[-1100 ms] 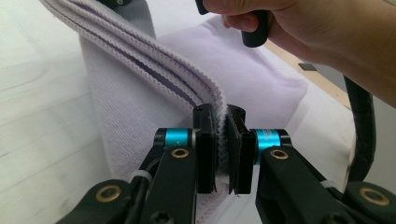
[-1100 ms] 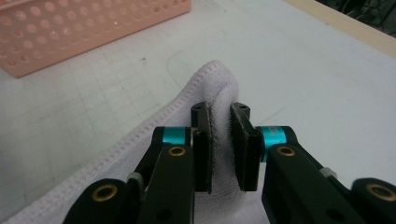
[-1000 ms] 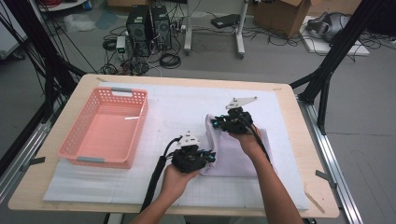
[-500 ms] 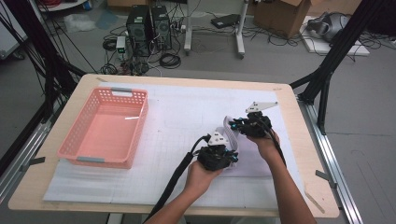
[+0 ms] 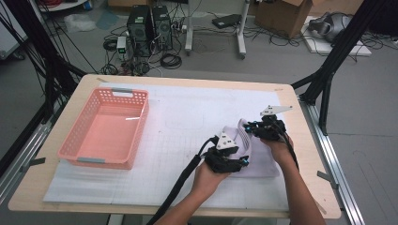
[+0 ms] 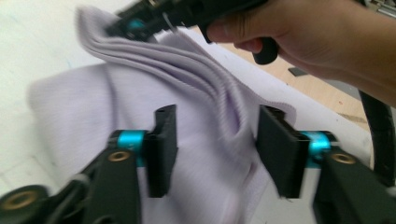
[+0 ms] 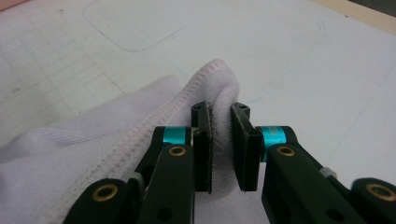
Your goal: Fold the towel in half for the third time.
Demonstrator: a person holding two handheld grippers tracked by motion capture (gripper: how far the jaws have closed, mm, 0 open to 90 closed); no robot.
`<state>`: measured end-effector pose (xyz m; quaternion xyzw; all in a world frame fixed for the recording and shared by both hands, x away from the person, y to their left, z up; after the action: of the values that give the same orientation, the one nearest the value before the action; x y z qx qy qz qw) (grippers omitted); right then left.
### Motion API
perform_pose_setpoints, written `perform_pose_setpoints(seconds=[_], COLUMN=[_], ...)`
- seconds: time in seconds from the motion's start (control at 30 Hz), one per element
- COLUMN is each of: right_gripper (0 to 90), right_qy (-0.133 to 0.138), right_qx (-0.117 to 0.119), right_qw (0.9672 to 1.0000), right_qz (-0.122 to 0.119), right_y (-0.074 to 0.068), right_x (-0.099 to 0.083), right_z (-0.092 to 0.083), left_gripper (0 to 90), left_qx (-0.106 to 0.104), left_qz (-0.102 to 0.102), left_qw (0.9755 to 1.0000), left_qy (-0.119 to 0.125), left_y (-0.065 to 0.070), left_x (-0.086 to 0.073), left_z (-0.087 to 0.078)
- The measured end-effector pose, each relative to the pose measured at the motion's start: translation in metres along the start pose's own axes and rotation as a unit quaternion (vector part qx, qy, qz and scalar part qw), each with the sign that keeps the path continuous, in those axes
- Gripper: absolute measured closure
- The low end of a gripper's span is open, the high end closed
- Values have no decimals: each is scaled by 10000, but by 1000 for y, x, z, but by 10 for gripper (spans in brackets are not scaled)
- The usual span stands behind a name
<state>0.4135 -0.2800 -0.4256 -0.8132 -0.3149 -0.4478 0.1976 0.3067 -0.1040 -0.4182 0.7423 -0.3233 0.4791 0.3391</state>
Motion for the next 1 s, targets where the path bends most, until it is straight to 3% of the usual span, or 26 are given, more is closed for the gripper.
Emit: perform_pose_setpoints(seconds=[0.2, 0.27, 0.33, 0.37, 0.43, 0.47, 0.57, 0.67, 0.77, 0.8, 0.83, 0.87, 1.0], right_gripper=[791, 747, 636, 597, 559, 545, 529, 506, 471, 471, 477, 477, 521], right_qy=[20, 28, 62, 100, 175, 257, 179, 273, 244, 244, 142, 85, -122], right_qx=[-205, -302, -538, -605, -662, -689, -952, -981, -800, -800, -645, -584, -482], right_qw=[9996, 9991, 9977, 9968, 9954, 9944, 9933, 9927, 9939, 9939, 9962, 9968, 9964], right_qz=[194, 284, 401, 521, 664, 761, 634, 650, 724, 724, 562, 545, 681], right_y=[12, 13, 17, 20, 21, 22, 21, 12, -4, -4, -20, -25, -40], right_x=[-14, -17, -21, -22, -24, -26, -33, -42, -53, -53, -61, -64, -84], right_z=[-8, -10, -16, -21, -32, -41, -60, -81, -93, -93, -94, -93, -84], left_gripper=[416, 412, 405, 405, 403, 403, 399, 393, 392, 392, 392, 392, 392], left_qx=[179, 259, 301, 379, 438, 548, 599, 709, 764, 764, 790, 807, 835], left_qz=[165, 121, 70, -61, -94, -152, -184, -180, -97, -97, -81, -67, -54], left_qw=[9996, 9994, 9993, 9991, 9989, 9983, 9979, 9971, 9968, 9968, 9967, 9966, 9963], left_qy=[157, 197, 202, 182, 166, 137, 159, 196, 201, 201, 177, 152, 195], left_y=[-16, -25, -30, -41, -45, -54, -61, -71, -76, -76, -80, -81, -85], left_x=[-4, -9, -13, -22, -25, -33, -38, -44, -46, -46, -48, -50, -53], left_z=[-26, -34, -38, -46, -49, -55, -61, -73, -82, -82, -87, -90, -101])
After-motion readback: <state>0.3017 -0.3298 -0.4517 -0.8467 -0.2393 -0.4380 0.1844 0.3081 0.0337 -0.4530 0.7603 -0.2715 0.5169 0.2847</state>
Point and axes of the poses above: each handheld gripper's, and its own axes: z roughly forward along the jaws, x roughly out of its top, y roughly to its right, the point moved 4 cm from there along z, roughly forward along the jaws, and after that the axes turned 7 degrees about y, right-handed, at the moved point
